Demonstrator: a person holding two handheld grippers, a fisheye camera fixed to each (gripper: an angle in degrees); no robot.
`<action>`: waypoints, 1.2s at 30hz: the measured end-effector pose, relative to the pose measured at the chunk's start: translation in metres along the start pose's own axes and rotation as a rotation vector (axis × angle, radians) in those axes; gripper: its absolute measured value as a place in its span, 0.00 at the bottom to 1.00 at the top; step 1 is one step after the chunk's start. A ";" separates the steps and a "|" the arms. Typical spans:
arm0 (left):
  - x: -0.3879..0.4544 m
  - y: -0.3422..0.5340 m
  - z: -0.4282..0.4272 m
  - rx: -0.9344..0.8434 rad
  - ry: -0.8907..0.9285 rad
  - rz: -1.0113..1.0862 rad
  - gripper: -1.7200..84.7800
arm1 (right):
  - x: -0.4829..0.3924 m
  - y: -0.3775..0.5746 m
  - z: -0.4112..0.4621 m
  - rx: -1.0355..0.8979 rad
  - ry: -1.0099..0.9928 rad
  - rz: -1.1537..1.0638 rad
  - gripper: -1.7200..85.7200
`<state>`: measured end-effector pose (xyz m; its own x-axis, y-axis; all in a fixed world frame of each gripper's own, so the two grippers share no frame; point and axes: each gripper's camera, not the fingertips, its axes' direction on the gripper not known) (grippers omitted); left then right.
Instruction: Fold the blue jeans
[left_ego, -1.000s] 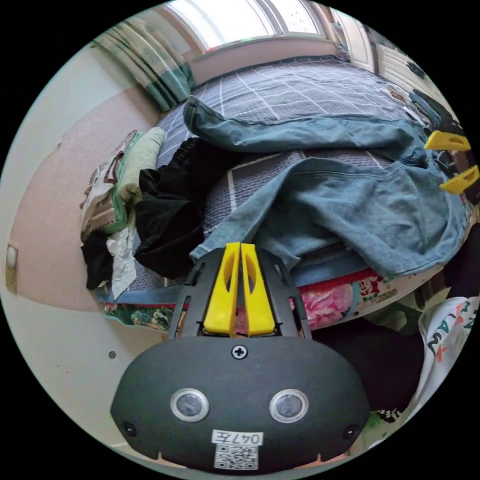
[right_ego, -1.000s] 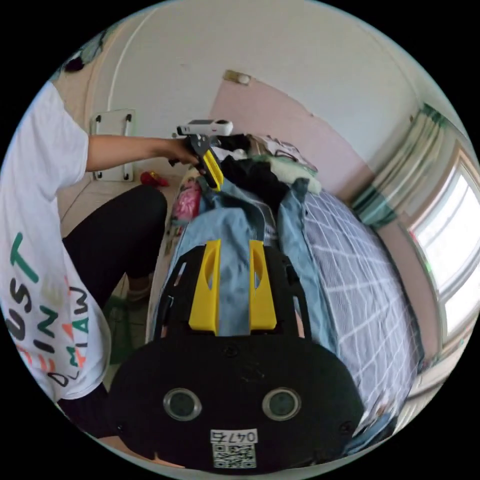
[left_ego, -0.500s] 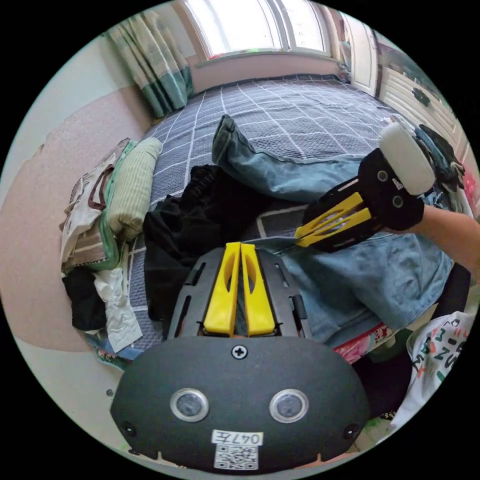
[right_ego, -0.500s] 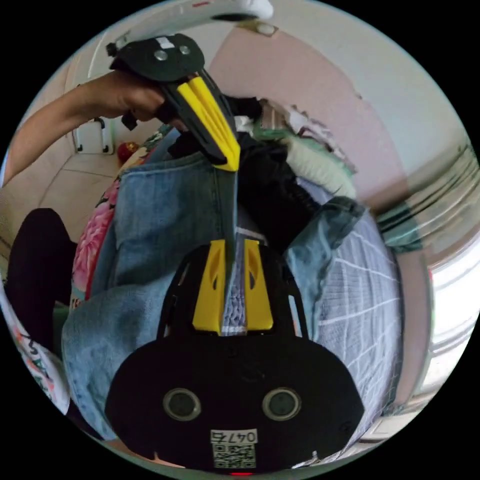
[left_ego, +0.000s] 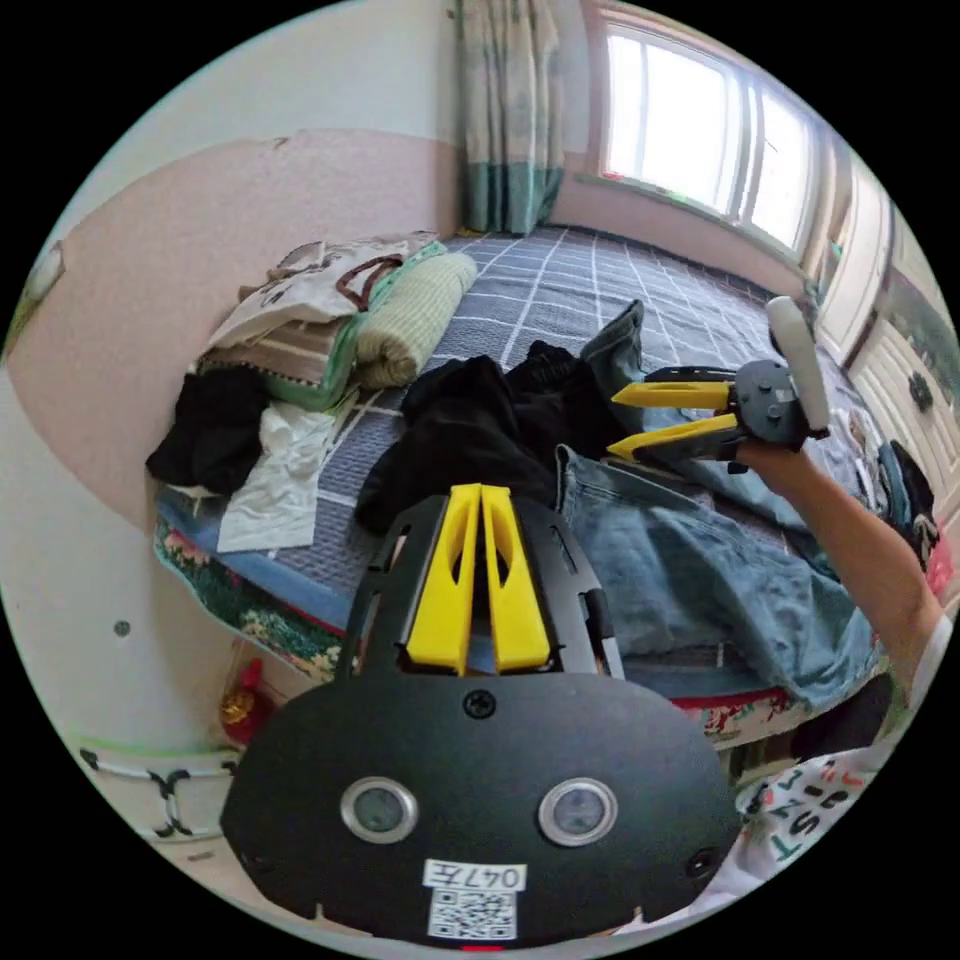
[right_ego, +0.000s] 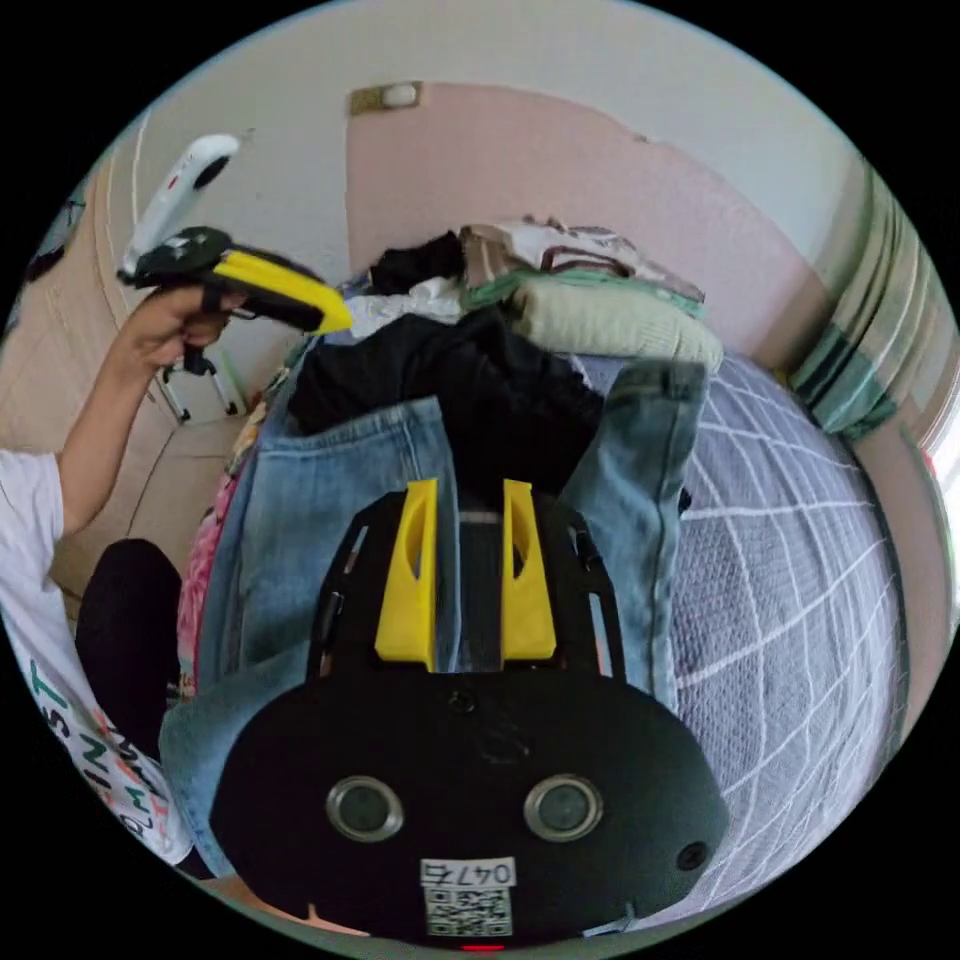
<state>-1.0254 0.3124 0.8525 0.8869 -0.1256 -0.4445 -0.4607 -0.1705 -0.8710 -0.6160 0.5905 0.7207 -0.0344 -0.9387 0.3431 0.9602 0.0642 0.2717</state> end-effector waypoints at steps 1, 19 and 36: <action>-0.010 0.009 0.001 0.017 0.023 -0.076 0.01 | 0.000 -0.009 0.008 -0.039 0.019 -0.020 0.20; -0.071 -0.019 0.030 0.111 -0.488 -0.138 0.01 | -0.005 -0.097 0.038 0.231 -0.338 0.122 0.06; -0.047 0.087 -0.010 -0.020 0.117 0.002 0.12 | -0.107 0.130 -0.143 0.090 -0.165 -0.124 0.12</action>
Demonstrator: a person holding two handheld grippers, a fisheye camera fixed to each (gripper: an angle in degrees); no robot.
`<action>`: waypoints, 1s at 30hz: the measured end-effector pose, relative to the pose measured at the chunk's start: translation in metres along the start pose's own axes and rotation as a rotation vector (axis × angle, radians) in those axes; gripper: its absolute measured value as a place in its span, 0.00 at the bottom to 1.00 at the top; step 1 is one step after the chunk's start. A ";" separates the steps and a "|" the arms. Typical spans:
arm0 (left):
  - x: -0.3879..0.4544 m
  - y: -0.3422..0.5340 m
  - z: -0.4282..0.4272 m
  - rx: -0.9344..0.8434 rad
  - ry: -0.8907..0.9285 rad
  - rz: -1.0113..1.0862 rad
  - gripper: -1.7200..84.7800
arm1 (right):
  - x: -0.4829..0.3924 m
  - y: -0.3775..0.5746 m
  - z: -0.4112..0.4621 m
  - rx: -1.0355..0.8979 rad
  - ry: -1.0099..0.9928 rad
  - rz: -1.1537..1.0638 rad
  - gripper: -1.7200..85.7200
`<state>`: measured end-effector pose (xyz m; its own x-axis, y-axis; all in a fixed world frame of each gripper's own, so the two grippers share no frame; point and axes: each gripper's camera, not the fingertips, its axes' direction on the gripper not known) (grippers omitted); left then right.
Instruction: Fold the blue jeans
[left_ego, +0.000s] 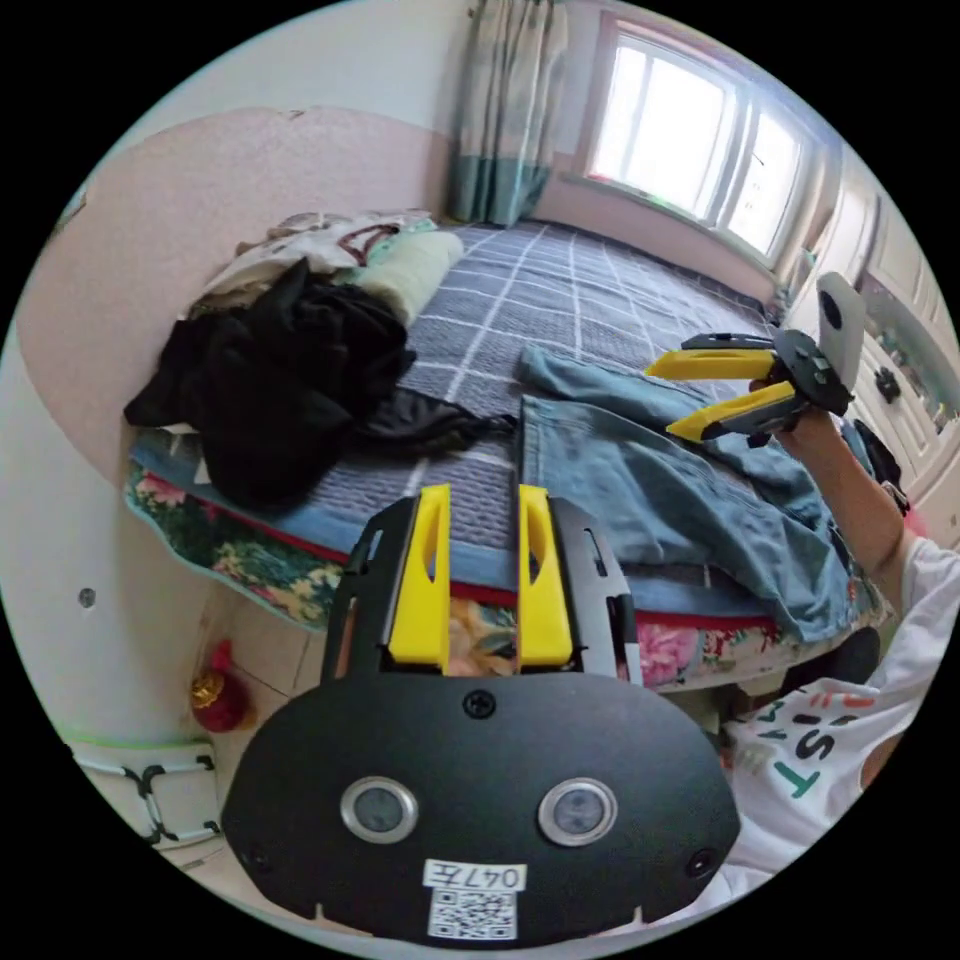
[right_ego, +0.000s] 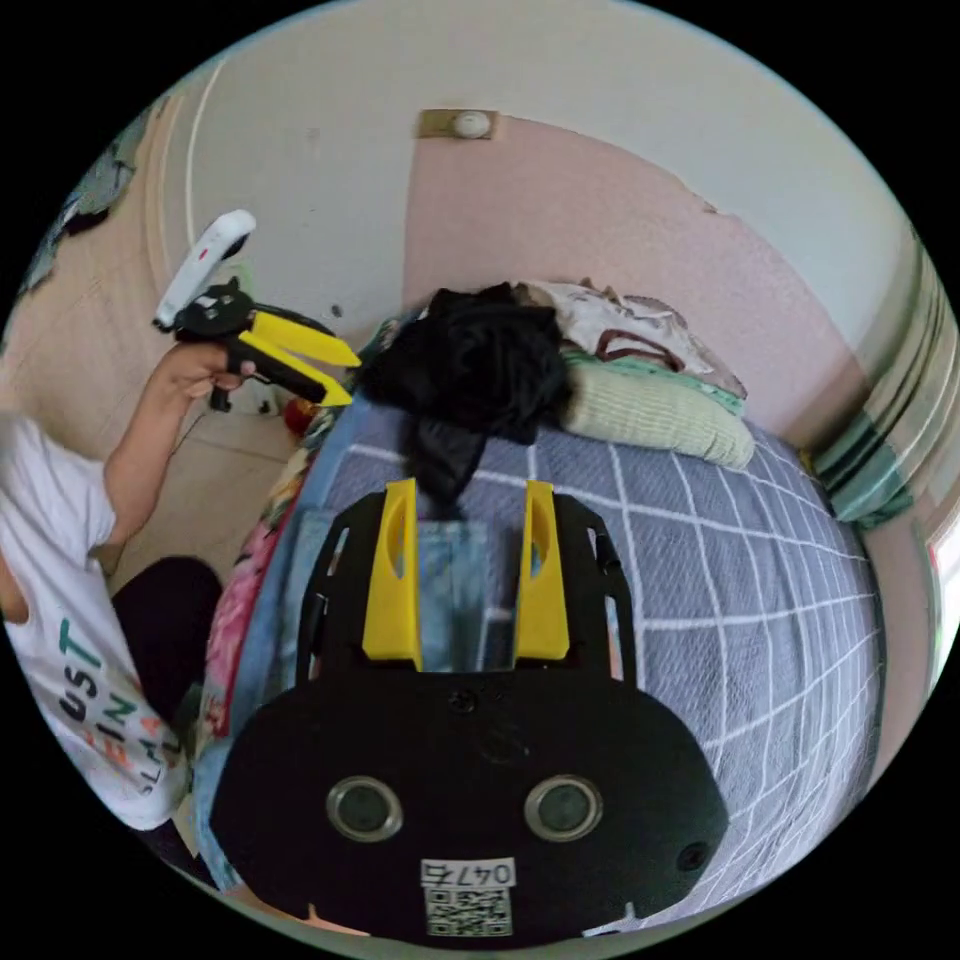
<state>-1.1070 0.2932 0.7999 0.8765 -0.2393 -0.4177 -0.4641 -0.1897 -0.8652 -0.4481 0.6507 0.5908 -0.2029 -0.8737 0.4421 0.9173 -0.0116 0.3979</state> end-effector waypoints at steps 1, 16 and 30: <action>0.010 0.010 0.012 -0.036 0.037 -0.011 0.12 | -0.012 0.013 -0.007 -0.006 0.008 0.011 0.12; 0.076 -0.002 0.072 -0.189 0.009 -0.088 0.06 | -0.228 0.321 -0.218 -0.291 0.413 0.555 0.07; 0.096 -0.080 0.041 -0.313 -0.163 0.029 0.06 | -0.343 0.469 -0.309 -0.489 0.584 0.671 0.07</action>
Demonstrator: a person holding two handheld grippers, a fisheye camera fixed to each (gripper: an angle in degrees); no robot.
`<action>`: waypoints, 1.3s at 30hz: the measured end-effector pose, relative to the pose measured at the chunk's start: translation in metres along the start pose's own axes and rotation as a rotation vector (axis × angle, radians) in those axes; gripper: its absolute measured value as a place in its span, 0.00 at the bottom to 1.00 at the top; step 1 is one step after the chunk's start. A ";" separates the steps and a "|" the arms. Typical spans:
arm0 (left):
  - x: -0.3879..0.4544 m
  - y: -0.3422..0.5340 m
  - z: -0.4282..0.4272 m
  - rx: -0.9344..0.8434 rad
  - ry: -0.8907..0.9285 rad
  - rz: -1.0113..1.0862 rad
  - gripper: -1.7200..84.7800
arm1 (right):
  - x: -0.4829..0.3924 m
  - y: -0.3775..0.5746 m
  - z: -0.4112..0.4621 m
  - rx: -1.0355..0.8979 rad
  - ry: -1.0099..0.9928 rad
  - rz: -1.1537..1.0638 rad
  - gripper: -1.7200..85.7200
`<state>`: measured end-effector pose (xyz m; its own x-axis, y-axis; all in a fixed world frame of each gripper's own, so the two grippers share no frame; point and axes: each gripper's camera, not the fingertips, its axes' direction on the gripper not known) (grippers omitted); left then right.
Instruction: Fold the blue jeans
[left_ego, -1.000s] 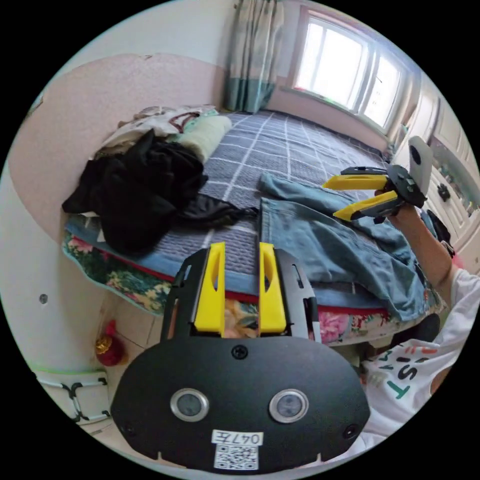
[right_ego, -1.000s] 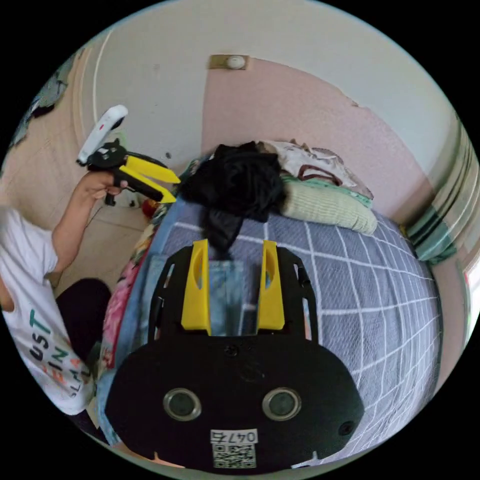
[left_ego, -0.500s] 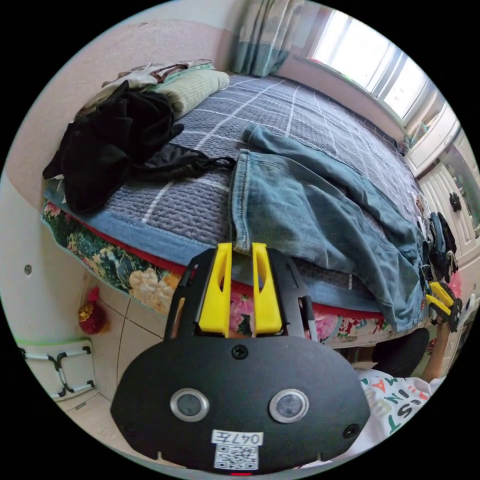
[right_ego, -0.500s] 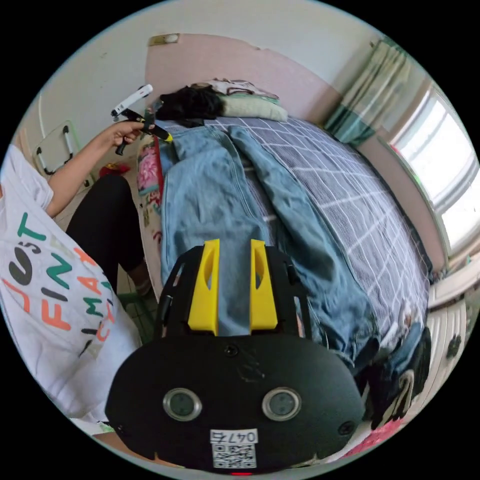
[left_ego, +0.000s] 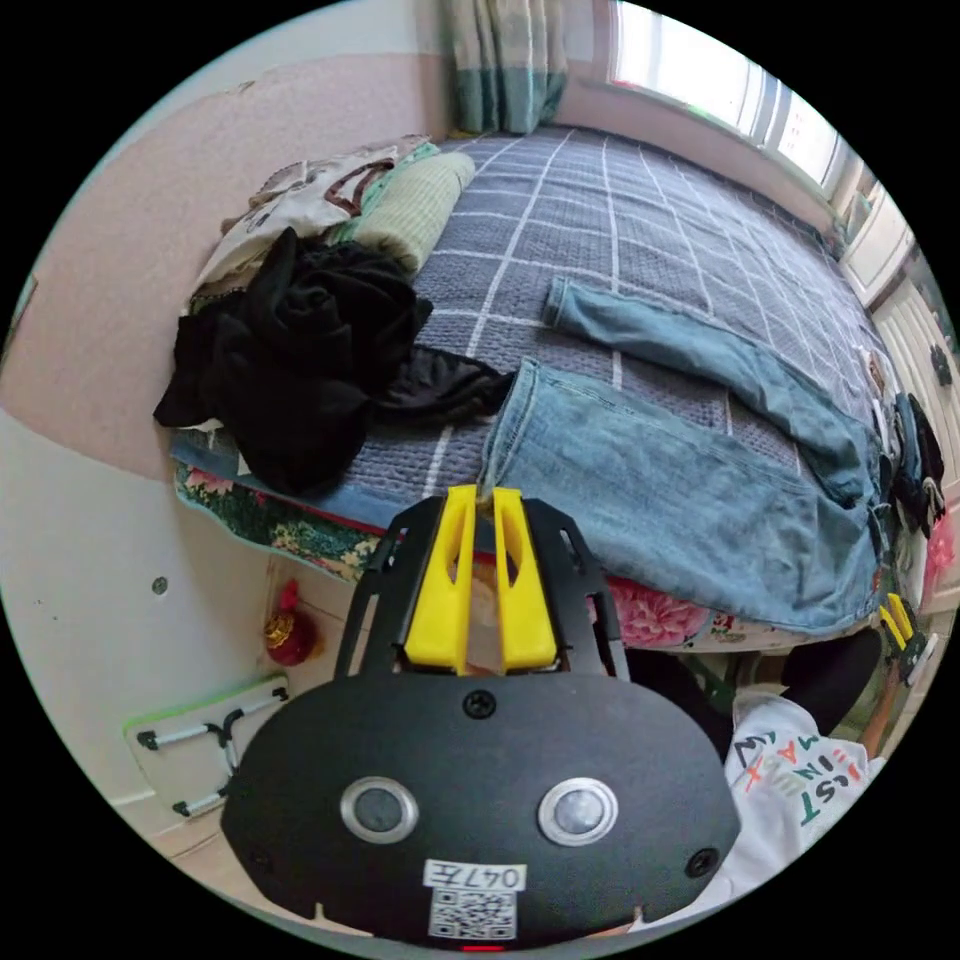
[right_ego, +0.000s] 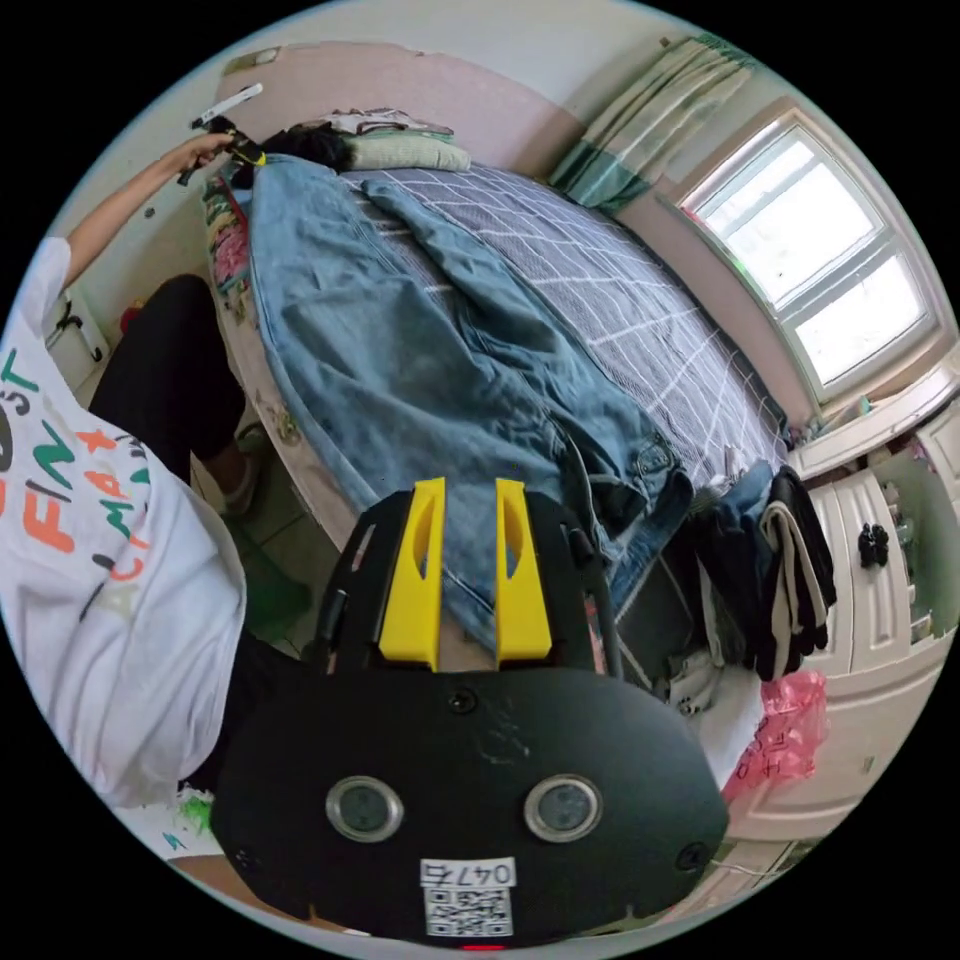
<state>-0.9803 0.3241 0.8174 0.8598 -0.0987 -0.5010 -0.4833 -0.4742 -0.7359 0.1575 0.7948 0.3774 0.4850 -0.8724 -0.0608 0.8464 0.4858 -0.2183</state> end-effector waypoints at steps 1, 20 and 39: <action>0.010 -0.004 0.009 -0.042 -0.034 0.019 0.07 | 0.004 0.008 0.002 -0.012 0.008 0.016 0.07; 0.331 -0.021 0.001 0.187 0.439 0.660 0.04 | 0.139 0.156 0.097 -0.190 -0.251 0.356 0.11; 0.494 -0.042 0.088 -0.048 0.535 0.691 0.02 | 0.140 0.113 0.077 -0.256 -0.262 0.447 0.06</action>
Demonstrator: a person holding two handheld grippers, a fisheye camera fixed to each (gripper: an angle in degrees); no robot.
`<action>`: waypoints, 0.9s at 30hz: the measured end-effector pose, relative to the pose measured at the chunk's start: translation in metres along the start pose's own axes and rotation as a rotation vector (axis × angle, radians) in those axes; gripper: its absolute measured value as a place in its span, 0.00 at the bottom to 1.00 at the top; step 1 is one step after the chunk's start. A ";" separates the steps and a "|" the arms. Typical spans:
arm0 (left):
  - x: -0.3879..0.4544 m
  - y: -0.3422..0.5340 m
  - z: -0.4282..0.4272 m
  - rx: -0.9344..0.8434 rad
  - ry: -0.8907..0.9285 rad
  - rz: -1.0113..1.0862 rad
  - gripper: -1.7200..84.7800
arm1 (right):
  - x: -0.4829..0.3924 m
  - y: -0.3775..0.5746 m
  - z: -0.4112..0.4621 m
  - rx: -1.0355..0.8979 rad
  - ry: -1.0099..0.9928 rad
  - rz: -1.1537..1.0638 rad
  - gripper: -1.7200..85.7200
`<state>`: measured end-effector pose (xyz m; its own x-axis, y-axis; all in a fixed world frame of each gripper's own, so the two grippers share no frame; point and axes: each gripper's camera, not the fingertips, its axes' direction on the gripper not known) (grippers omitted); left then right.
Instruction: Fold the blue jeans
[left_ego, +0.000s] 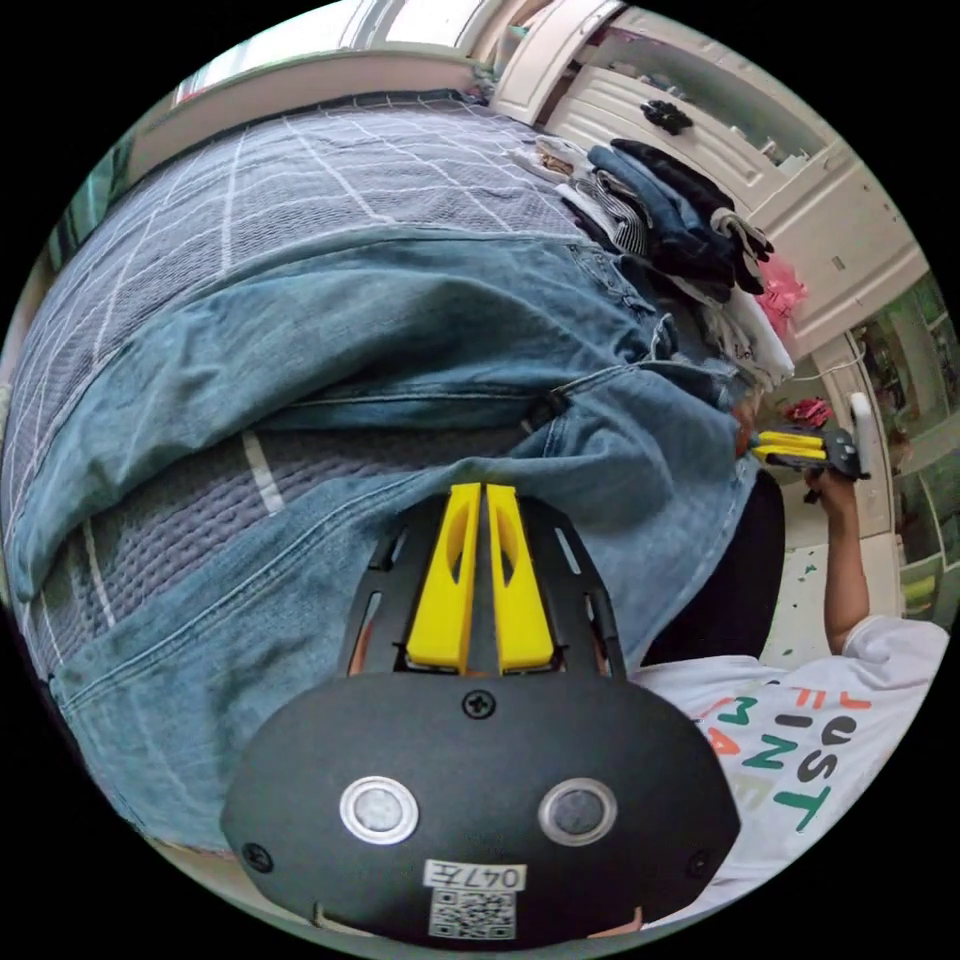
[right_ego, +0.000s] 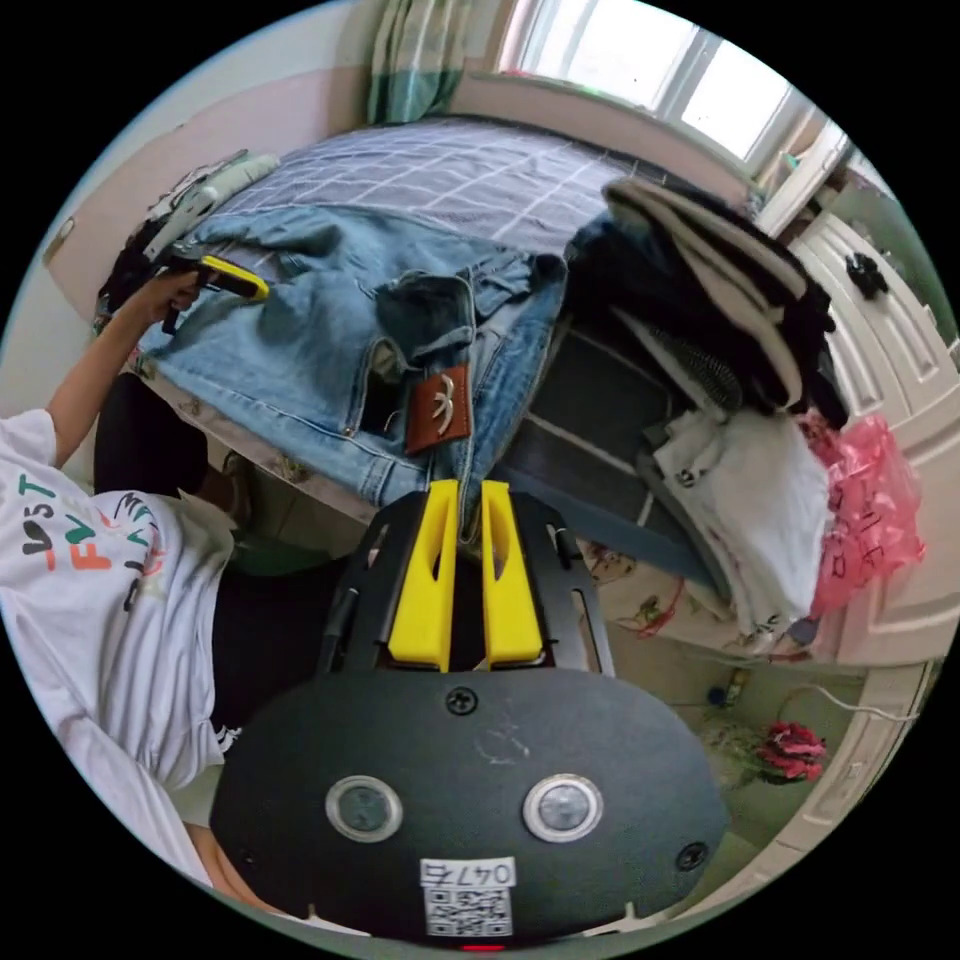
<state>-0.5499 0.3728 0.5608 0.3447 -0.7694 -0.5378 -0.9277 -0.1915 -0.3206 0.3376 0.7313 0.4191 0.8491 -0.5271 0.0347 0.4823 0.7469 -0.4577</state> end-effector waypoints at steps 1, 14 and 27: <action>-0.006 0.010 -0.010 0.039 0.029 -0.030 0.02 | -0.002 -0.004 0.007 -0.019 0.005 0.000 0.07; -0.169 0.161 -0.178 0.336 -0.350 -0.478 0.14 | -0.255 -0.291 -0.080 0.502 0.086 -0.746 0.10; -0.196 0.187 -0.141 0.213 -0.595 -0.535 0.07 | -0.627 -0.731 0.037 0.236 -0.181 -1.065 0.08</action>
<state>-0.8109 0.4017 0.7167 0.8056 -0.1449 -0.5744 -0.5905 -0.2750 -0.7588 -0.5394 0.5312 0.7646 -0.0151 -0.8936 0.4486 0.9979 0.0150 0.0635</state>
